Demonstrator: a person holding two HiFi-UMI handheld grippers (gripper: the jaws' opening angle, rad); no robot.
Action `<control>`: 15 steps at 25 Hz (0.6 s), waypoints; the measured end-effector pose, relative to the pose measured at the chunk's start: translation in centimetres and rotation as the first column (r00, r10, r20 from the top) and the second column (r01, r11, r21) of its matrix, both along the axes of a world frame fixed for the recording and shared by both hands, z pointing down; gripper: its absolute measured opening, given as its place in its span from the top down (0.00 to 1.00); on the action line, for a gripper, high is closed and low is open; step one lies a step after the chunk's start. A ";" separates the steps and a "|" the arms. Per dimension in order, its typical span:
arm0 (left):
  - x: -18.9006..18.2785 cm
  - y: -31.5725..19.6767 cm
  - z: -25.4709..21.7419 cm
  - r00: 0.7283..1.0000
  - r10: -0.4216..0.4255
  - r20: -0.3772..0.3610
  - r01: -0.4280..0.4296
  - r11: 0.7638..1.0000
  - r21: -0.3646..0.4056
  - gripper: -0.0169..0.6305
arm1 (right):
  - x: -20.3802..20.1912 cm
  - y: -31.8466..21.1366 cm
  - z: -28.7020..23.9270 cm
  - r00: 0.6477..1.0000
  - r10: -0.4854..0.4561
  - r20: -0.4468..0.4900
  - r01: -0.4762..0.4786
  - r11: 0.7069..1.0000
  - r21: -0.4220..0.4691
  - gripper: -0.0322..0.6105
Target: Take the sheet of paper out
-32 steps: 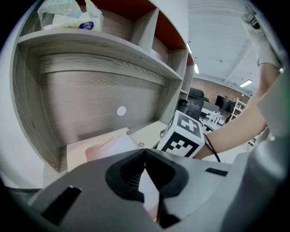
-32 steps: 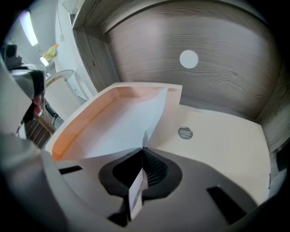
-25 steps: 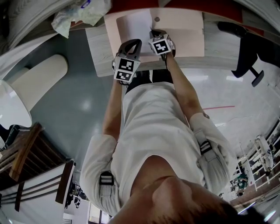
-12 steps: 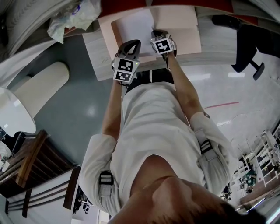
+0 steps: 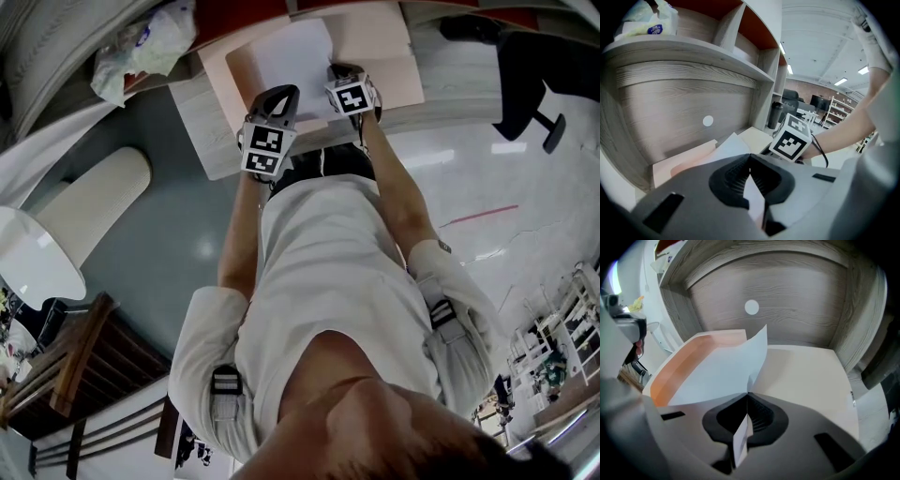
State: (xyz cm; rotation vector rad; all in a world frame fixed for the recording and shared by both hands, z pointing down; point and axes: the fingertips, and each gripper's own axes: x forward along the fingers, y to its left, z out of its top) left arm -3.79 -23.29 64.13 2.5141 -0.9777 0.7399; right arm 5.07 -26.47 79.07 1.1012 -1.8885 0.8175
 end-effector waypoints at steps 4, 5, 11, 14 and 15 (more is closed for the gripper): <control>0.8 0.1 0.2 1.000 0.024 -0.002 -0.024 1.000 -0.004 0.95 | 1.0 -0.5 -1.1 1.000 0.021 -0.003 -0.021 0.998 0.056 0.92; 1.0 0.2 0.2 1.000 0.031 -0.003 -0.031 1.000 -0.005 0.95 | 1.3 -0.6 -1.3 1.000 0.026 -0.005 -0.026 0.997 0.068 0.92; 2.3 0.2 0.2 0.997 0.076 -0.009 -0.076 0.997 -0.006 0.95 | 3.2 0.6 -1.4 0.997 0.077 -0.016 -0.076 0.995 0.063 0.92; 2.9 0.1 -0.2 0.995 0.101 -0.012 -0.101 0.995 0.002 0.95 | 3.8 1.0 -2.1 0.995 0.104 -0.010 -0.103 0.992 0.073 0.92; 3.1 0.1 -0.3 0.994 0.108 -0.014 -0.108 0.994 0.005 0.95 | 3.9 1.0 -2.3 0.994 0.110 -0.009 -0.109 0.991 0.081 0.92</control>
